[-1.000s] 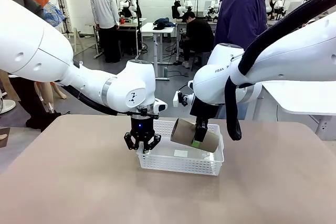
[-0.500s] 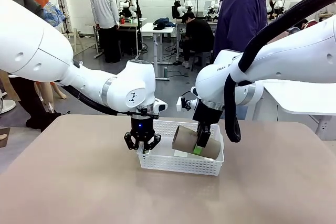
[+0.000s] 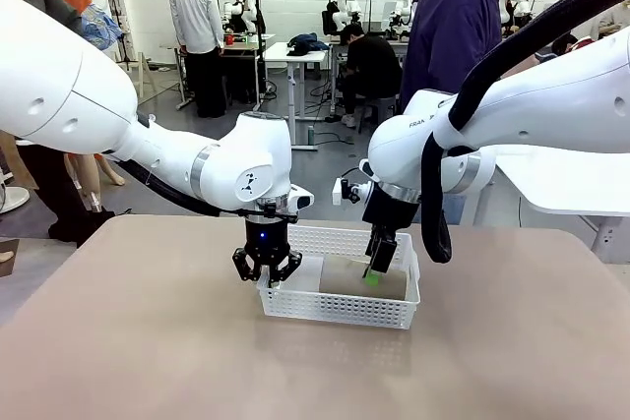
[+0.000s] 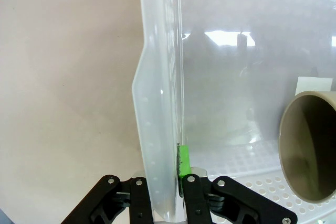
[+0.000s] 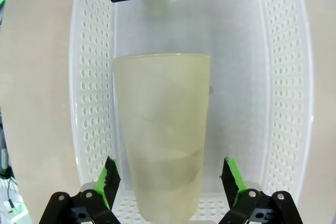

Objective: Clean and organize the cups into the basket.
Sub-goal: Pick up the Organizing basket and move it to the center of the table, then pick up the Reusable plastic cup from the right side of the table and place it inside the Organizing basket.

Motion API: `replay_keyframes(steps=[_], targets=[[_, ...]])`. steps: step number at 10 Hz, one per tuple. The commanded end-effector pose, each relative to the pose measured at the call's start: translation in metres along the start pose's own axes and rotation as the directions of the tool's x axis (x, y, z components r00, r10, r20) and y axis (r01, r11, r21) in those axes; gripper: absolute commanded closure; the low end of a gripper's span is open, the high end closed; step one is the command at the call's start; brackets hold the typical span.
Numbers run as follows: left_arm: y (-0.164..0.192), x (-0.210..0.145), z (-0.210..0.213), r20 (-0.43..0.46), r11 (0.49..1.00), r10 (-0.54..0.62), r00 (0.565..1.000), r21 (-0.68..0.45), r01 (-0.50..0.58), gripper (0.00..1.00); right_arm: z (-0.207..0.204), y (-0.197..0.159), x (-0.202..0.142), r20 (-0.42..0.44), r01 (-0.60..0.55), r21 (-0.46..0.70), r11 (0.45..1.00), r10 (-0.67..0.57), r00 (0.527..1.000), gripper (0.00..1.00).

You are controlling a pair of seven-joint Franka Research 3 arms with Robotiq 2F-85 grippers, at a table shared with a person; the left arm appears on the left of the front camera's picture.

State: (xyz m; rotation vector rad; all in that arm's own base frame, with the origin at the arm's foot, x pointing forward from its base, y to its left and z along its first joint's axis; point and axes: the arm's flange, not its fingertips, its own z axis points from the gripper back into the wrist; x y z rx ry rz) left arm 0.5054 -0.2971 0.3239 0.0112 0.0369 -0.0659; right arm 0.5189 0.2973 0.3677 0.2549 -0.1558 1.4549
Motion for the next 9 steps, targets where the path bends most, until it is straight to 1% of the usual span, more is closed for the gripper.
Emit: replay_keyframes(steps=[1, 2, 3, 4, 5, 7, 9], targets=[[0.002, -0.001, -0.001, 0.005, 1.000, -0.009, 1.000, 0.000, 0.009, 1.00, 0.032, 0.015, -0.018, 0.084, -0.024, -0.068, 0.997, 0.029, 0.996, 0.00], [0.002, -0.001, -0.001, 0.005, 1.000, -0.009, 1.000, 0.000, 0.009, 1.00, 0.053, 0.024, -0.028, 0.128, -0.035, -0.096, 0.995, 0.047, 0.991, 0.00], [0.002, -0.001, -0.001, 0.005, 1.000, -0.009, 1.000, 0.000, 0.009, 1.00, 0.090, 0.043, -0.053, 0.234, -0.074, -0.163, 0.984, 0.111, 0.966, 0.00], [0.002, -0.001, -0.001, 0.005, 1.000, -0.009, 1.000, 0.000, 0.009, 1.00, 0.120, 0.061, -0.081, 0.336, -0.133, -0.214, 0.968, 0.201, 0.920, 0.00], [0.002, -0.001, -0.001, 0.005, 1.000, -0.009, 1.000, 0.000, 0.009, 1.00, 0.142, 0.078, -0.112, 0.407, -0.130, -0.282, 0.950, 0.241, 0.881, 0.00], [0.002, -0.001, -0.001, 0.005, 1.000, -0.009, 1.000, 0.000, 0.009, 1.00, 0.174, 0.102, -0.180, 0.503, -0.089, -0.344, 0.935, 0.264, 0.823, 0.00], [0.002, -0.001, -0.001, 0.005, 1.000, -0.009, 1.000, 0.000, 0.009, 1.00, 0.192, 0.108, -0.242, 0.597, 0.000, -0.344, 0.939, 0.219, 0.772, 0.00]])
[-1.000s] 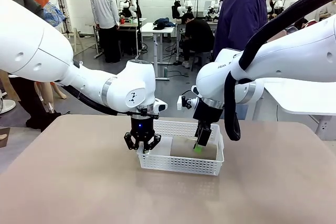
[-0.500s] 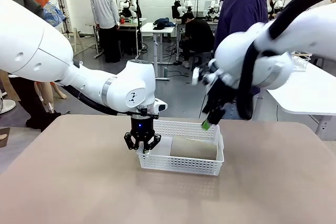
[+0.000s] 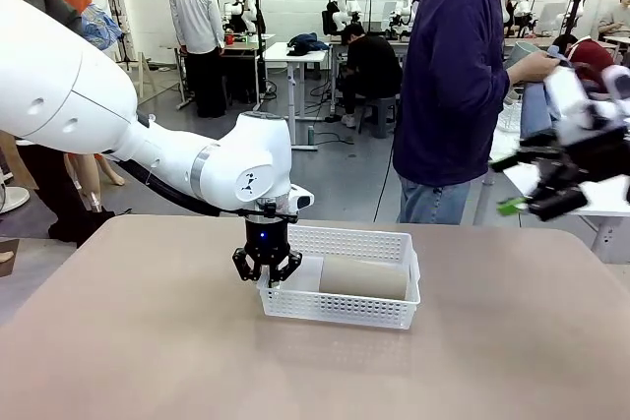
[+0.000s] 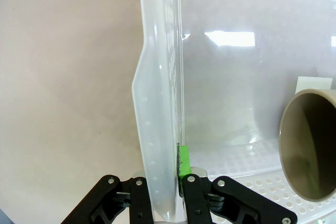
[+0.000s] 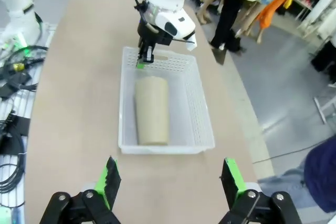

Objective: Clean and organize the cups into the basket.
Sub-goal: Pick up the Organizing basket and move it to the center of the table, then pick up the Reusable plastic cup from the right side of the table and place it inside the Organizing basket.

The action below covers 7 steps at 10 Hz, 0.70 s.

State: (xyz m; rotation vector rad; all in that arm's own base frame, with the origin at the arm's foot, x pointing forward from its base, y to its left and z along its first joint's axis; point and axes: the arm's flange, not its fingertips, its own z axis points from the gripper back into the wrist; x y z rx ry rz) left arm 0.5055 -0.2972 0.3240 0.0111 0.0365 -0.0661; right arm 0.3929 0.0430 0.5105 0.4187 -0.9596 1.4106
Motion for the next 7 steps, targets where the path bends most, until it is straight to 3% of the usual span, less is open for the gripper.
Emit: replay_keyframes(steps=[1, 4, 7], targets=[[0.002, -0.001, -0.001, 0.005, 1.000, -0.009, 1.000, 0.000, 0.009, 1.00, 0.029, -0.004, -0.042, 0.091, 0.075, -0.016, 0.997, -0.073, 0.993, 0.00], [0.002, -0.001, -0.001, 0.005, 1.000, -0.009, 1.000, 0.000, 0.009, 1.00, 0.069, -0.027, -0.120, 0.220, 0.241, 0.080, 0.967, -0.253, 0.942, 0.00], [0.002, -0.001, -0.001, 0.005, 1.000, -0.009, 1.000, 0.000, 0.009, 1.00, 0.071, -0.047, -0.184, 0.216, 0.222, 0.150, 0.963, -0.251, 0.943, 0.00]])
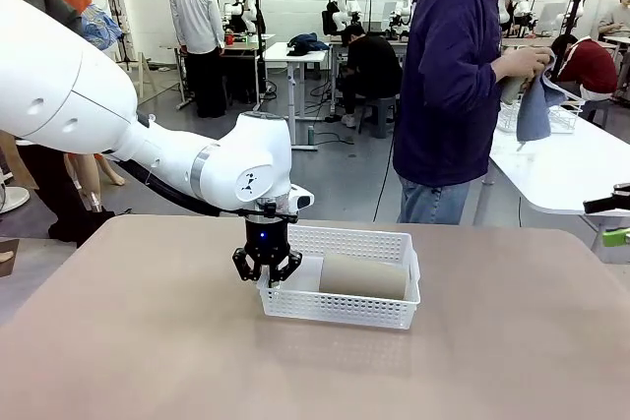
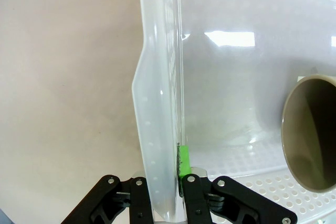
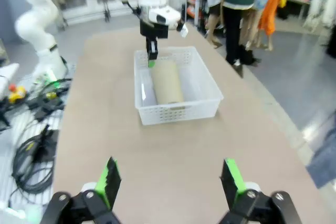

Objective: Clean and organize the cups into the basket.
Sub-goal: Pick up the Organizing basket and move it to the center of the table, then pick up the Reusable plastic cup from the right side of the table and place it inside the Organizing basket.

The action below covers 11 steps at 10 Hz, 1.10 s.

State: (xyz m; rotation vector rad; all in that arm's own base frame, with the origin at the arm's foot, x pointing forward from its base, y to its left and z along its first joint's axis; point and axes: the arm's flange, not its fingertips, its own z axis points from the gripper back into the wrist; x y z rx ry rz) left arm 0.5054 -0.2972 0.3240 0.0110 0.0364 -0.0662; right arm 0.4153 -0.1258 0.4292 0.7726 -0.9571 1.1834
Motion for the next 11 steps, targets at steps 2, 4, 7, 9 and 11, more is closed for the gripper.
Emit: replay_keyframes(steps=[2, 4, 7, 9, 11], targets=[[0.002, -0.001, -0.001, 0.005, 1.000, -0.009, 1.000, 0.001, 0.009, 1.00, 0.004, -0.042, -0.034, 0.018, -0.074, 0.042, 0.996, 0.073, 0.997, 0.00], [0.002, -0.001, -0.001, 0.005, 1.000, -0.009, 1.000, 0.001, 0.009, 1.00, -0.012, -0.052, -0.033, -0.002, -0.082, 0.031, 0.996, 0.082, 0.997, 0.00], [0.002, -0.001, -0.001, 0.005, 1.000, -0.009, 1.000, 0.001, 0.009, 1.00, 0.000, -0.038, -0.042, -0.012, -0.041, 0.050, 0.998, 0.042, 0.999, 0.00], [0.002, -0.001, -0.001, 0.005, 1.000, -0.009, 1.000, 0.001, 0.009, 1.00, 0.000, -0.038, -0.042, -0.012, -0.041, 0.050, 0.998, 0.042, 0.999, 0.00], [0.002, -0.001, -0.001, 0.005, 1.000, -0.009, 1.000, 0.001, 0.009, 1.00, 0.000, -0.038, -0.042, -0.012, -0.041, 0.050, 0.998, 0.042, 0.999, 0.00]])
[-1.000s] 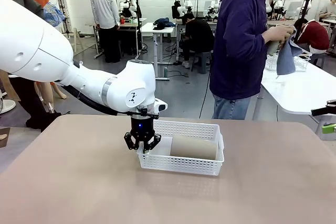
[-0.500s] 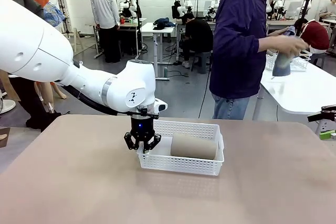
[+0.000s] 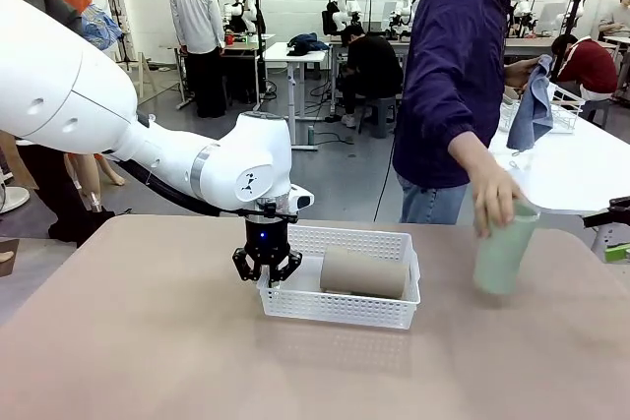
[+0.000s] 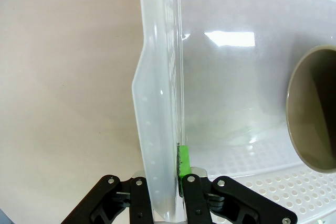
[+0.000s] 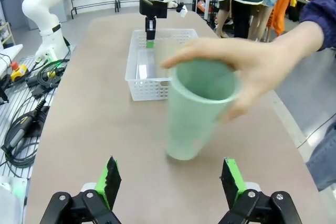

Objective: Clean and organize the cups into the basket.
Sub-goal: Pick up the Organizing basket and move it to the center of the table, then pick up the Reusable plastic cup from the right side of the table and place it inside the Organizing basket, then pick up the Reusable plastic cup from the right side of the table and stack it inside the Organizing basket in the center of the table.

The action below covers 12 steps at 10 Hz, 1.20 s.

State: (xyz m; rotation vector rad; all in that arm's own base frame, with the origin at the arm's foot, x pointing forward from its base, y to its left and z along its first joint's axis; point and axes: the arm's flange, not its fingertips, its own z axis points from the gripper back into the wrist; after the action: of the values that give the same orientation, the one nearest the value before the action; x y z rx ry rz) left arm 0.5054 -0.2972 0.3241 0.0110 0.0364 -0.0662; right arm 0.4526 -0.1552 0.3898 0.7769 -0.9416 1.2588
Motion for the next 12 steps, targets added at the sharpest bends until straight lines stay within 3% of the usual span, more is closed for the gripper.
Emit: replay_keyframes(steps=[1, 12], targets=[[0.0018, -0.0010, -0.0012, 0.005, 1.000, -0.009, 1.000, 0.001, 0.009, 1.00, -0.0024, 0.0055, 0.0021, 0.005, 0.009, 0.003, 1.000, -0.009, 1.000, 0.00], [0.0018, -0.0010, -0.0012, 0.005, 1.000, -0.009, 1.000, 0.001, 0.009, 1.00, -0.0014, -0.0001, 0.0004, 0.000, -0.001, 0.003, 1.000, 0.001, 1.000, 0.00]])
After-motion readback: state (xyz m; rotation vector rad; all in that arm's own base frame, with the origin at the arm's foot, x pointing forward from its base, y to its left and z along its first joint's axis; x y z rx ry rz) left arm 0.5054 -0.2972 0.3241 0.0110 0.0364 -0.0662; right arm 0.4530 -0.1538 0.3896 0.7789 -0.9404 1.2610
